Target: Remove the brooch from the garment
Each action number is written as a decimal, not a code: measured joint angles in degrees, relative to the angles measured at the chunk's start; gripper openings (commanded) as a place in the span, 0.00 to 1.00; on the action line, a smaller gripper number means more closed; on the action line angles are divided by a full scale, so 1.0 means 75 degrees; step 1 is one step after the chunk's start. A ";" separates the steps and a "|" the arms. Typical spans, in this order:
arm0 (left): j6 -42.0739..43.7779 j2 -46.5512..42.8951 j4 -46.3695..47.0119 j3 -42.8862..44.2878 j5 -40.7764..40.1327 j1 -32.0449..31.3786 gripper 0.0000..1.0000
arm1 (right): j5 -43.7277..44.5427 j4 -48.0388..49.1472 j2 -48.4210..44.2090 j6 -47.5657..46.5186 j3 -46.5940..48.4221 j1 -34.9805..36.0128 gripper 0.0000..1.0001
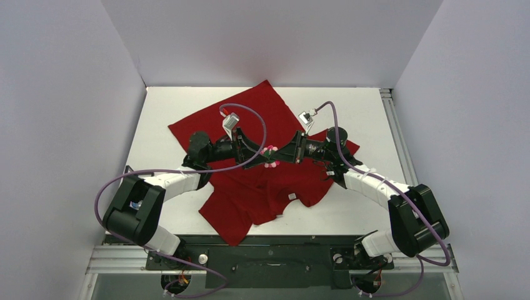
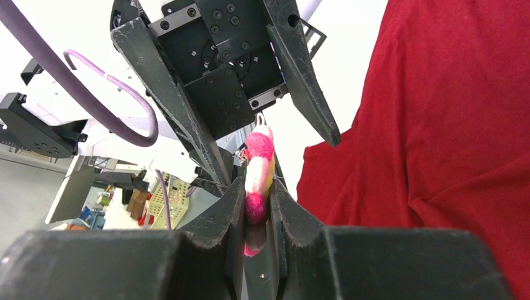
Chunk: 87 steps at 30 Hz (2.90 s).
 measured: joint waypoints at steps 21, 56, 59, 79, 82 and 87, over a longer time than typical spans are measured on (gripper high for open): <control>-0.0017 0.0195 -0.0367 0.0175 -0.0618 -0.0227 0.37 | 0.0493 -0.0717 0.0003 -0.0291 0.0000 0.0012 0.00; -0.0927 0.0323 0.0181 0.0230 -0.0460 -0.0169 0.26 | 0.0405 0.0090 -0.0032 -0.0586 -0.0251 0.0012 0.00; -0.0930 0.0323 0.0187 0.0230 -0.0434 -0.0169 0.23 | 0.0382 0.0114 -0.0032 -0.0589 -0.0259 0.0009 0.00; -0.0828 0.0353 0.0119 0.0341 -0.0134 -0.0291 0.21 | 0.0009 0.0446 -0.0035 -0.0670 -0.0402 0.0000 0.00; -0.0781 0.0370 0.0119 0.0385 -0.0085 -0.0326 0.21 | -0.0067 0.0452 -0.0035 -0.0685 -0.0402 0.0000 0.00; -0.0702 0.0408 0.0085 0.0495 -0.0073 -0.0411 0.21 | -0.0189 0.0452 -0.0035 -0.0699 -0.0402 0.0006 0.00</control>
